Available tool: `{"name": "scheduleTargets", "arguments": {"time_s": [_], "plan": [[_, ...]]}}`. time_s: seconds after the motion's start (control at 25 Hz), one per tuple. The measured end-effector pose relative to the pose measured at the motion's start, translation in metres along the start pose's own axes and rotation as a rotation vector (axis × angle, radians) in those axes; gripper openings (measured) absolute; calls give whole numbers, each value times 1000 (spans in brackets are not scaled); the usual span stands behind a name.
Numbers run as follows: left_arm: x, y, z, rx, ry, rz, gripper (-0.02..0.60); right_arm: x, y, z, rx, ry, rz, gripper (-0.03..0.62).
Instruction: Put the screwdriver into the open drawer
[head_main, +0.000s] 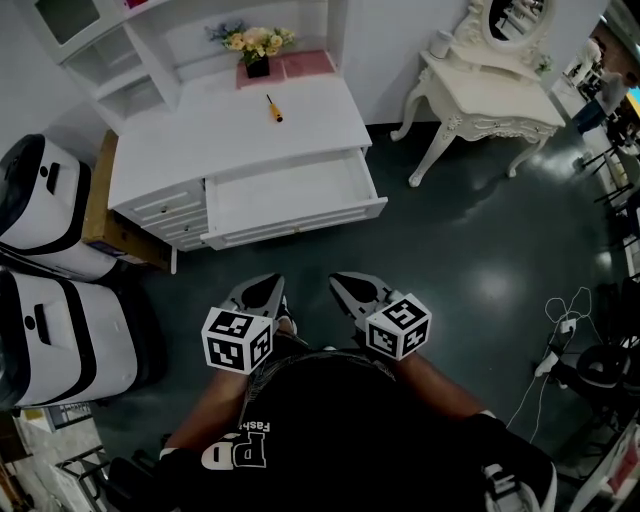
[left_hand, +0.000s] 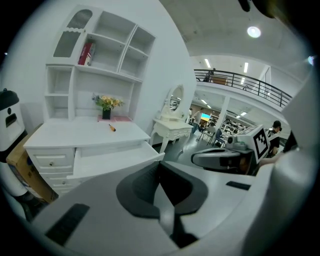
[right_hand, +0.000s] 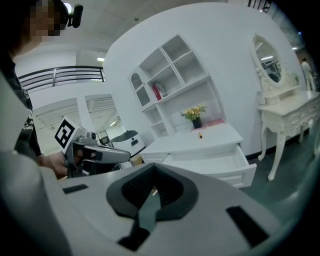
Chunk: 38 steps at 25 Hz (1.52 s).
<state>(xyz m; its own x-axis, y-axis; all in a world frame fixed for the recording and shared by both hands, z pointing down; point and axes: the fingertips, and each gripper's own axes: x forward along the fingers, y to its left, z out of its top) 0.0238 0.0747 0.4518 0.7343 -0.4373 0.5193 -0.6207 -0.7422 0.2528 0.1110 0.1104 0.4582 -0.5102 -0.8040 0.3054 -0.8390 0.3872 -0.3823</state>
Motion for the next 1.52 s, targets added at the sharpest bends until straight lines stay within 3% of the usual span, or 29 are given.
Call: {"name": "scheduleTargets", "arguments": {"time_s": [0.76, 1.08, 1.52], "plan": [[51, 125, 41, -85, 53, 31, 11, 123, -44, 39, 36, 91, -2, 9], [69, 179, 58, -129, 69, 40, 12, 174, -77, 67, 32, 115, -44, 9], [86, 238, 82, -114, 82, 10, 11, 226, -90, 103, -3, 124, -88, 9]]}}
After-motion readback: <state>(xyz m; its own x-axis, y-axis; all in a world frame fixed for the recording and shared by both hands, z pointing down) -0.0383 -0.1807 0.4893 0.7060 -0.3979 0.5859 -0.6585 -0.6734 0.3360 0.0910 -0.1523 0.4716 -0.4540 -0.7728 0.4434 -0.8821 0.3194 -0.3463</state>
